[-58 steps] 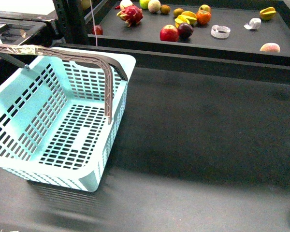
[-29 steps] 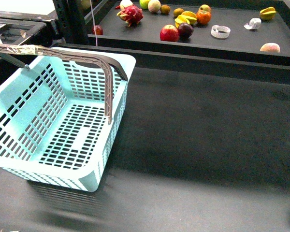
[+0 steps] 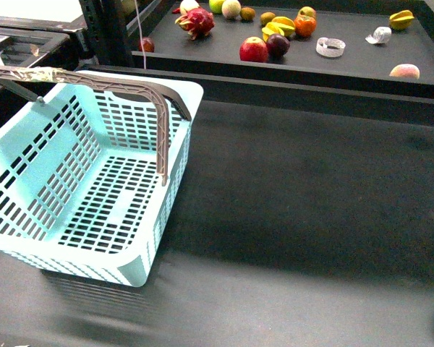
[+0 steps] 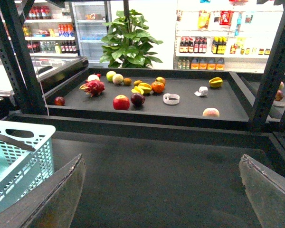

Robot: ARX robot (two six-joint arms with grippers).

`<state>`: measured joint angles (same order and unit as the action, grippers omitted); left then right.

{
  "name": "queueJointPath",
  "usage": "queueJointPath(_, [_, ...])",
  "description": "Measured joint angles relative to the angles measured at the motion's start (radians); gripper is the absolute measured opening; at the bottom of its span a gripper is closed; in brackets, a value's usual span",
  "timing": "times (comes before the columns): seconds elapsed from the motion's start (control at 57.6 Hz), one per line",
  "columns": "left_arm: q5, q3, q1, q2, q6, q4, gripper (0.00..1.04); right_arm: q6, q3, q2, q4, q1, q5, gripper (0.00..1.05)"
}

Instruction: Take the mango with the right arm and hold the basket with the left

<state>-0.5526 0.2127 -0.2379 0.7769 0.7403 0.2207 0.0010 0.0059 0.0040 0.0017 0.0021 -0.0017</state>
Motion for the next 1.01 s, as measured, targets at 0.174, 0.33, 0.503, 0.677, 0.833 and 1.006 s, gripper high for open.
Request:
queueJointPath(0.174, [0.109, 0.146, -0.027, 0.415, 0.195, 0.216, 0.97, 0.000, 0.000, 0.000, 0.000, 0.000, 0.000, 0.96])
queueJointPath(0.33, [0.194, 0.314, -0.031, 0.724, 0.303, 0.312, 0.97, 0.000, 0.000, 0.000, 0.000, 0.000, 0.000, 0.96])
queueJointPath(0.503, [0.243, 0.468, -0.025, 0.928, 0.351, 0.328, 0.97, 0.000, 0.000, 0.000, 0.000, 0.000, 0.000, 0.96])
queueJointPath(0.677, [0.266, 0.568, -0.014, 1.040, 0.413, 0.334, 0.97, 0.000, 0.000, 0.000, 0.000, 0.000, 0.000, 0.96])
queueJointPath(0.833, [0.277, 0.661, -0.007, 1.146, 0.472, 0.327, 0.97, 0.000, 0.000, 0.000, 0.000, 0.000, 0.000, 0.96])
queueJointPath(1.006, [0.305, 0.800, 0.010, 1.264, 0.492, 0.306, 0.97, 0.000, 0.000, 0.000, 0.000, 0.000, 0.000, 0.96])
